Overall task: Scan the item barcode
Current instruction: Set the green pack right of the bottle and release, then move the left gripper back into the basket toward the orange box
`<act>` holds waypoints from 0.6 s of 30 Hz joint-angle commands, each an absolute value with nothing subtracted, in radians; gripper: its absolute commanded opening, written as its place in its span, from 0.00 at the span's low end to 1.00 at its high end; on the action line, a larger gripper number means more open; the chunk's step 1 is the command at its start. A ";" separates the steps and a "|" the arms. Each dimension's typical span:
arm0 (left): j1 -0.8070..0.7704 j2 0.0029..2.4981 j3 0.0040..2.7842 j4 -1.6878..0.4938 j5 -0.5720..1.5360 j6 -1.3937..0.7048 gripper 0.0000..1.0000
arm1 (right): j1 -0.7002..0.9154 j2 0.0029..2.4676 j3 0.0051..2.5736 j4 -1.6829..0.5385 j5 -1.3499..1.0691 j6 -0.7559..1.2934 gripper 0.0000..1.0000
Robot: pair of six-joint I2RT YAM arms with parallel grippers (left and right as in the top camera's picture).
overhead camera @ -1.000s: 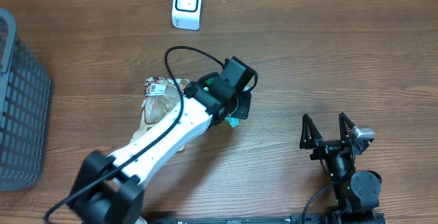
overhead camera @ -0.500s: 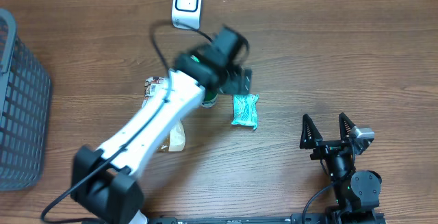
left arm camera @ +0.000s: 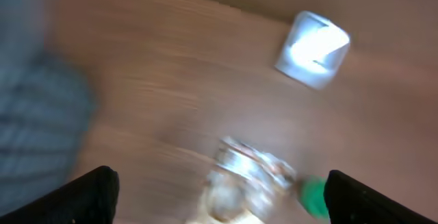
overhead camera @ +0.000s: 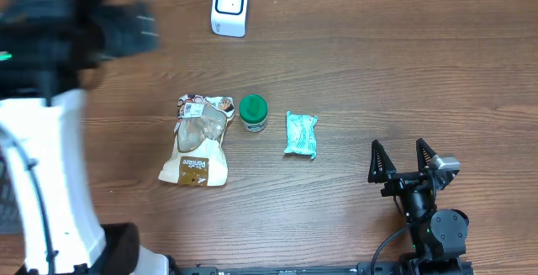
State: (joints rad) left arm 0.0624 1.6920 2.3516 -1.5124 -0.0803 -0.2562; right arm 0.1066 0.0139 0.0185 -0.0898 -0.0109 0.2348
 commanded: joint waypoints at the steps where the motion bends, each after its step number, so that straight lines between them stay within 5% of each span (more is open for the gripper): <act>1: 0.292 1.679 2.378 -1.528 -0.112 -0.357 0.96 | 0.112 0.006 0.008 -0.084 -0.003 0.231 1.00; 9: 0.651 1.680 2.246 -1.372 -0.144 -0.408 0.96 | 0.112 0.006 0.008 -0.084 -0.003 0.231 1.00; 18: 0.787 1.683 1.906 -1.049 -0.138 -0.170 1.00 | 0.112 0.006 0.008 -0.084 -0.003 0.231 1.00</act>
